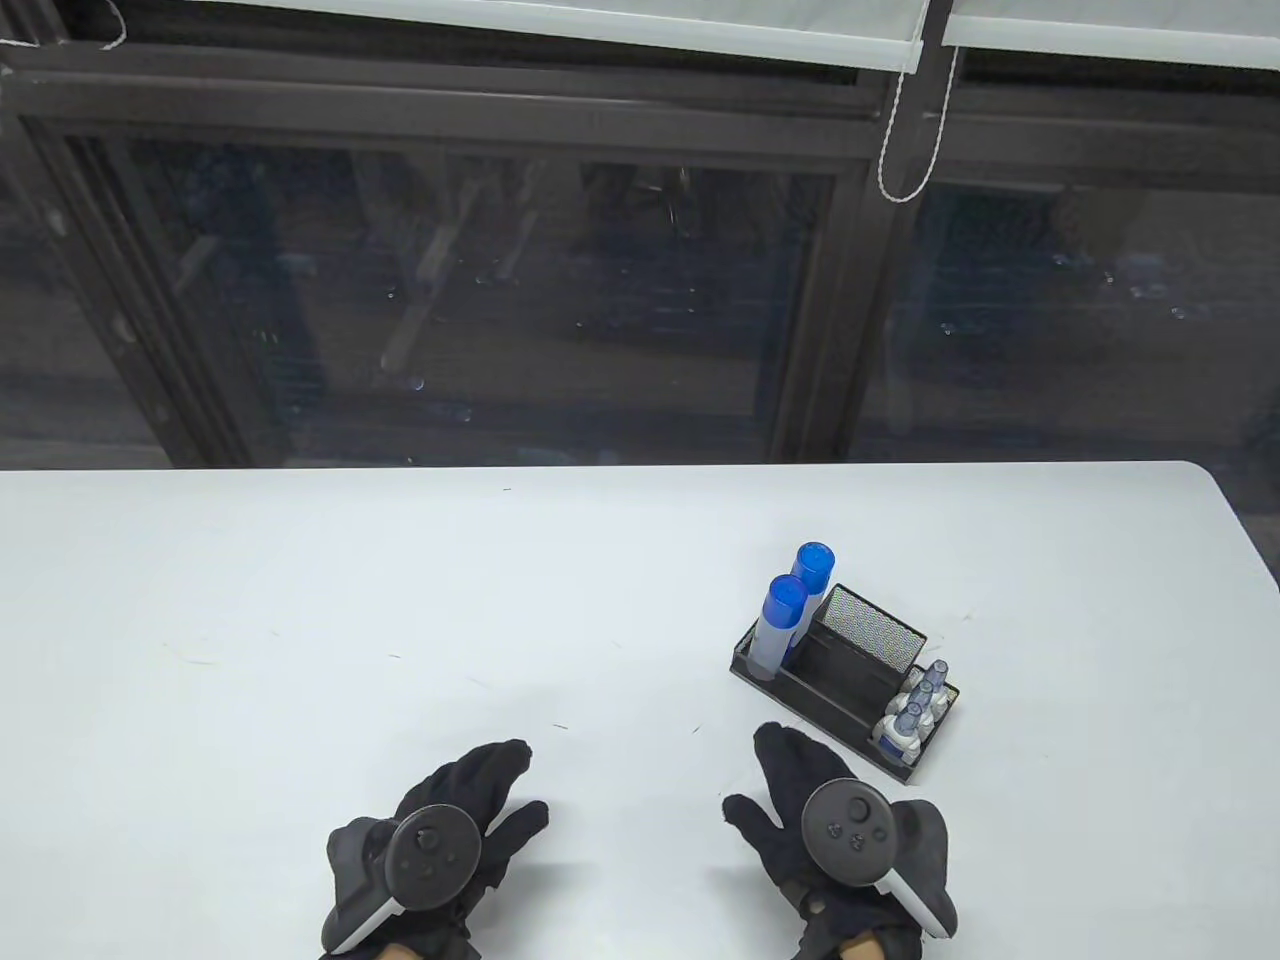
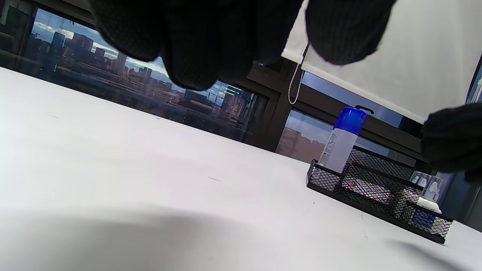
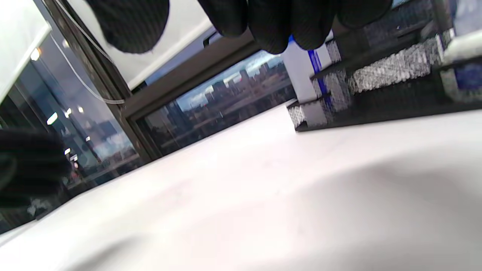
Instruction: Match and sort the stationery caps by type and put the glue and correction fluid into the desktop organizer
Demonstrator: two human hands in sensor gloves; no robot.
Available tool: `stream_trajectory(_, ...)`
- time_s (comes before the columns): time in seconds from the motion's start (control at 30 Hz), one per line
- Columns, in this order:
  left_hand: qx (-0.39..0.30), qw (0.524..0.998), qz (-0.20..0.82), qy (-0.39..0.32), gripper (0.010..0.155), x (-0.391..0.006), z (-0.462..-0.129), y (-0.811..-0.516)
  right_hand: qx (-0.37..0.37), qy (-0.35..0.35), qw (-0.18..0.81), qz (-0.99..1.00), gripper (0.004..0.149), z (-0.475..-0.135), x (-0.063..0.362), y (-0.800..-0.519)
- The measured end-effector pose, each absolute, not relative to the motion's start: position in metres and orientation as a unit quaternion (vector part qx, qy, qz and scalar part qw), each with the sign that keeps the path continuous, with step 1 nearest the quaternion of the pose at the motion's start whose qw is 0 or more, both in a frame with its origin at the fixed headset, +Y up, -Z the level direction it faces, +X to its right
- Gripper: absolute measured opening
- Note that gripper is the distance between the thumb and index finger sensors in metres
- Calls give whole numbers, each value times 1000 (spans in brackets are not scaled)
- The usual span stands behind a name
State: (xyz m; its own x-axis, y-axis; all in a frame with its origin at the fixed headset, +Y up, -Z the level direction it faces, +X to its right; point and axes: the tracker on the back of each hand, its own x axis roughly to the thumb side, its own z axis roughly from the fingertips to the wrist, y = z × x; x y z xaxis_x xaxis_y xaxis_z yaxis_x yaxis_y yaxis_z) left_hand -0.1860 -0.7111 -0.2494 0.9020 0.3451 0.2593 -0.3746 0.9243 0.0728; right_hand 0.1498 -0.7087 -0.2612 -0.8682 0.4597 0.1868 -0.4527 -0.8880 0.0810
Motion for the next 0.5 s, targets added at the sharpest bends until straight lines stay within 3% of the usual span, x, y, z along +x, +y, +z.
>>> stream_trajectory(0.2,59,974,181,-123,64,-186,-249,-711,90,25,194,977,73,-263,155,-726)
stream_trajectory(0.5,59,975,168,-134,64,-181,-251,-711,91,17,212,973,72,-258,158,-725)
